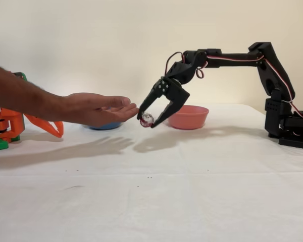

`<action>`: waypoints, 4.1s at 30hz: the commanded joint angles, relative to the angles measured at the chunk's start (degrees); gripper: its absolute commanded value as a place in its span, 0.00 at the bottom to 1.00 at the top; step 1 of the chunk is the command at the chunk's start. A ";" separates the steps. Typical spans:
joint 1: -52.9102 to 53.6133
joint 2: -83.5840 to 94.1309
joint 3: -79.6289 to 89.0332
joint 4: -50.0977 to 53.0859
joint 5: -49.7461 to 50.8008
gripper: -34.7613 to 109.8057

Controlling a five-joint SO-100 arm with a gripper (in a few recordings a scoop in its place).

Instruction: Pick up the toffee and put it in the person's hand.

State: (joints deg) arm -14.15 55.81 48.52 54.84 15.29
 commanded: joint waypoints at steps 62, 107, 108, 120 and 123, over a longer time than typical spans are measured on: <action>4.22 2.64 -0.44 -14.06 -6.15 0.40; 11.34 81.65 71.19 6.94 -12.22 0.24; 11.78 83.85 73.30 6.68 -12.39 0.24; 16.52 104.77 95.89 1.41 -10.11 0.24; 16.35 107.49 100.37 1.14 -9.40 0.24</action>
State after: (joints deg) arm 2.11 159.61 145.90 57.04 4.57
